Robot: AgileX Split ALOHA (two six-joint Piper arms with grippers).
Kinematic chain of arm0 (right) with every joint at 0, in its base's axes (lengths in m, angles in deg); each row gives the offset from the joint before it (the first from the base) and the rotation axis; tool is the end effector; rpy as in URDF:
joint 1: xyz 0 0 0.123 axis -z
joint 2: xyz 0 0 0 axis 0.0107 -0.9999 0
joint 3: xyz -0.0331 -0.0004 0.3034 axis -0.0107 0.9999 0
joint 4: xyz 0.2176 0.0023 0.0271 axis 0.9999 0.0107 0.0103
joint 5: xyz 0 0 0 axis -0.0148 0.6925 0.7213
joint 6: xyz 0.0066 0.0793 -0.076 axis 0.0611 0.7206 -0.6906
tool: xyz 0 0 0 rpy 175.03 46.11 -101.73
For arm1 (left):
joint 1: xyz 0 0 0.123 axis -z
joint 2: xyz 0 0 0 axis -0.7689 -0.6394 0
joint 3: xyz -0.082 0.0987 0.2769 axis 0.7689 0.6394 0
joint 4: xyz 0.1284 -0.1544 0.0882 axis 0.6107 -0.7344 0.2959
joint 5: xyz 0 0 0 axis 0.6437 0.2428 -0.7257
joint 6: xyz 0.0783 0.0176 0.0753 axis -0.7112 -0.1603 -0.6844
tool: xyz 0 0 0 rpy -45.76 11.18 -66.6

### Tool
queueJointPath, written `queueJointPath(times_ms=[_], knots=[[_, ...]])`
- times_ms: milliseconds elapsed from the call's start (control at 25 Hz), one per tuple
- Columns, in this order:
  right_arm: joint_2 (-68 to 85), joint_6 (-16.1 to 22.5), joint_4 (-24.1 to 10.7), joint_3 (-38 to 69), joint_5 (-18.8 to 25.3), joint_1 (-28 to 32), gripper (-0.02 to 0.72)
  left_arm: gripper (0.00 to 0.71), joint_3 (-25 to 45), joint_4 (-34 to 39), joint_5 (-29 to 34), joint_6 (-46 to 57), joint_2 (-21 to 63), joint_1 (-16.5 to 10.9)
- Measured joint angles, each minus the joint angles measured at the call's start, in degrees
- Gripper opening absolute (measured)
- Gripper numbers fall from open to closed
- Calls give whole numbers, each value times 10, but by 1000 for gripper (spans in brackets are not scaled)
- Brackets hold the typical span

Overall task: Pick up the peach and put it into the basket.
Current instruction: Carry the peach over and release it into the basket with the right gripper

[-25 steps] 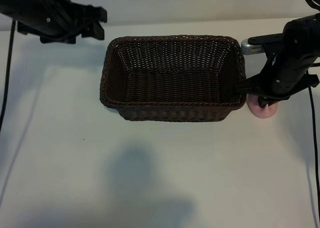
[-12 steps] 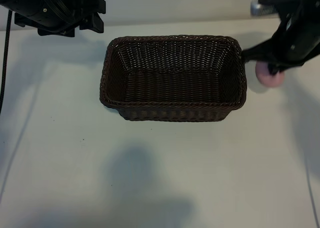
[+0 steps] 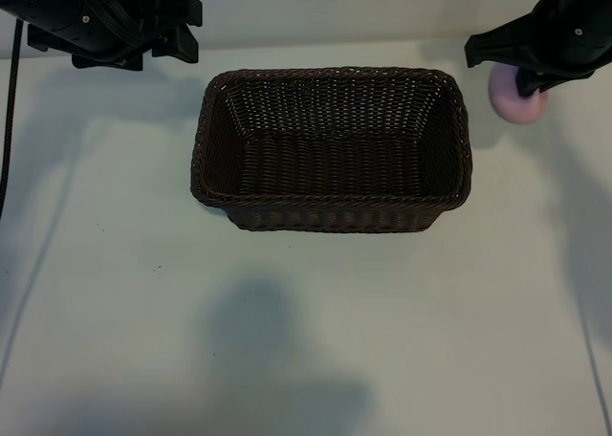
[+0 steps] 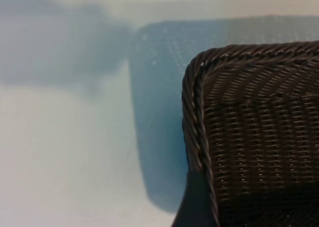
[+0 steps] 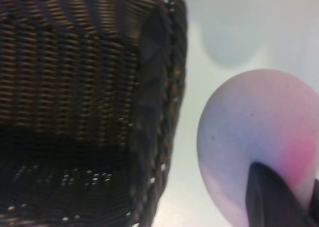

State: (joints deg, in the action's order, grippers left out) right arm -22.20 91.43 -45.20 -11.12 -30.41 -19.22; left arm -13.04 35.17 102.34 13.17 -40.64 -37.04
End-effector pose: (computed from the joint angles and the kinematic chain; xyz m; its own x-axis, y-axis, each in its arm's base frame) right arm 0.3254 0.1189 0.3002 -0.9126 -0.1275 -0.3884 -0.1745 0.9807 0.0880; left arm 0.3529 -0.1020 0.3151 -0.8332 -0.0432 -0.5513 0.1318 0.9527 -0.2738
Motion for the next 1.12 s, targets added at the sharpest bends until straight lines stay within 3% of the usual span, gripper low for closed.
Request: queueJointPath(times_ms=[560, 880, 1120], knots=[[0, -8, 42, 0, -18, -102, 39, 572, 1, 0, 4, 0, -1, 0], [-28, -10, 50, -1, -101, -179, 39, 572, 1, 0, 4, 0, -1, 0], [-91, -20, 50, -1, -159, -197, 40, 572, 1, 0, 4, 0, -1, 0]])
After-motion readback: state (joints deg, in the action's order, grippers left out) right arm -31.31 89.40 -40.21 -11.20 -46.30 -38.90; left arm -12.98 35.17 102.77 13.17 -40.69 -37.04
